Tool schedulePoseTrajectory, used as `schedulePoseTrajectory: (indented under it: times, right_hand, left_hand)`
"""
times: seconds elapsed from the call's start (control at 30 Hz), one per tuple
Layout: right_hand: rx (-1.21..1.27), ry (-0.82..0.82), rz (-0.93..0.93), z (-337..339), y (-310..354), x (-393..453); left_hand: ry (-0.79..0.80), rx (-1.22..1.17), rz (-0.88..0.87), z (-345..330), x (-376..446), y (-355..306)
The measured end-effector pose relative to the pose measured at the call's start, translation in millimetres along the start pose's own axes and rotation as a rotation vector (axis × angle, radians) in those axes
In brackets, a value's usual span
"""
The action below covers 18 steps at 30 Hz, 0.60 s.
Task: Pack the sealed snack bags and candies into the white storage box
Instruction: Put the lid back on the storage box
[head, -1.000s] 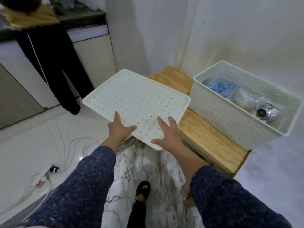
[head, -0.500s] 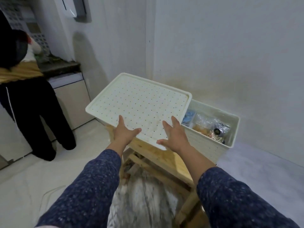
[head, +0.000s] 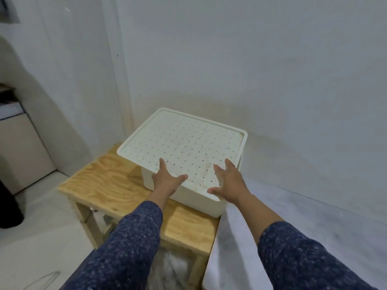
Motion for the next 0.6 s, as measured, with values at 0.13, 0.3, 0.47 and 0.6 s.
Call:
schedulePoseTrajectory:
  times: [0.13,0.3,0.47,0.6]
  right_hand:
    - [-0.020,0.077,0.013,2.2,-39.7,27.2]
    - [0.011,0.146,0.055,-2.3,-75.6,62.3]
    - [0.067,0.208,0.103,-13.5,-86.2,80.4]
    - [0.074,0.242,0.142,-18.7,-82.7,90.4]
  left_hand:
    - [0.003,0.009,0.045,-45.2,7.5,-4.6]
    - [-0.039,0.049,0.075,-82.6,12.2,-11.9]
    - [-0.066,0.123,0.122,-91.2,15.0,-6.5]
    - [-0.049,0.209,0.155,-88.6,21.1,-8.6]
Point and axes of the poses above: each hand's wrist, its own x-axis towards the middle knuckle, its own z-axis out of the back of the hand, y = z × x, the point moved 8 cm from there along x, towards the middle knuckle, and after that the axes turned 8 degrees about -z, right-handed, at the moved point
